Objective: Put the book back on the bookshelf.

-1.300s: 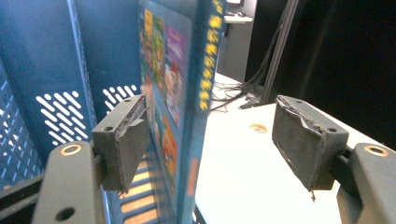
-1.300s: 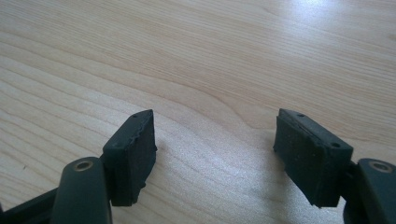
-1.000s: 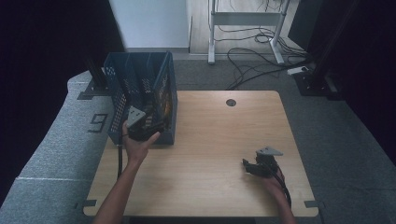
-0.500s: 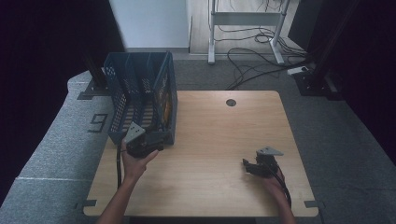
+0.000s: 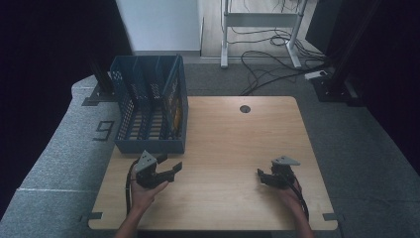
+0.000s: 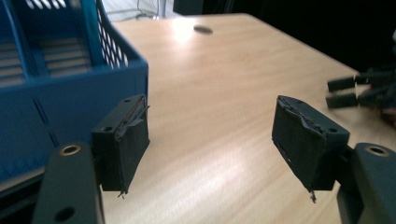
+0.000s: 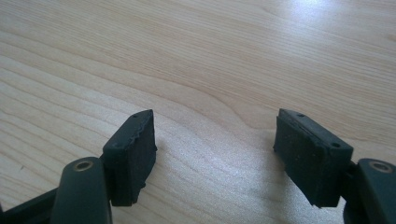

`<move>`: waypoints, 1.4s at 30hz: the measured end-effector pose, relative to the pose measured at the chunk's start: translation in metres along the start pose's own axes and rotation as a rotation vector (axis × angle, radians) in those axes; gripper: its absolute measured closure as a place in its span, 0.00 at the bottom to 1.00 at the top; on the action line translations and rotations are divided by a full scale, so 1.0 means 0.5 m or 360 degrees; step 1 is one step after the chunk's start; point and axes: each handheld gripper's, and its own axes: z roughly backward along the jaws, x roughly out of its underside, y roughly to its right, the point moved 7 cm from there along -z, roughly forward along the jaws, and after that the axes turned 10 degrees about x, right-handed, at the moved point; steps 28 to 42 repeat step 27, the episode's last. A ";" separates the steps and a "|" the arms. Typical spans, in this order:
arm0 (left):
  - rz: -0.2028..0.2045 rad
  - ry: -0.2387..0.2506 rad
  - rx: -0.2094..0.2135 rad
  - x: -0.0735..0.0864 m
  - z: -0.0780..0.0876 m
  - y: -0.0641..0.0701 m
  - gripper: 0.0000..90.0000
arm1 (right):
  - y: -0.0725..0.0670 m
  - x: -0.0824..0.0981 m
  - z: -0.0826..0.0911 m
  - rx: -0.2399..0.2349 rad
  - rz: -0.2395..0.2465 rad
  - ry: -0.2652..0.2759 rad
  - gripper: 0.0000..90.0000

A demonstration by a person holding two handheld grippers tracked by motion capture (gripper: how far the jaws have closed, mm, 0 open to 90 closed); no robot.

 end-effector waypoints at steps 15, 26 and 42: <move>0.0080 -0.0101 -0.0024 0.080 -0.010 -0.011 0.30 | -0.002 0.000 0.000 0.0013 0.0012 -0.0002 0.32; 0.0070 -0.0097 -0.0079 0.085 -0.007 -0.015 0.30 | -0.002 0.000 0.000 0.0016 0.0015 -0.0005 0.32; 0.0070 -0.0095 -0.0081 0.085 -0.006 -0.015 0.30 | -0.003 0.000 -0.001 0.0019 0.0028 -0.0005 0.31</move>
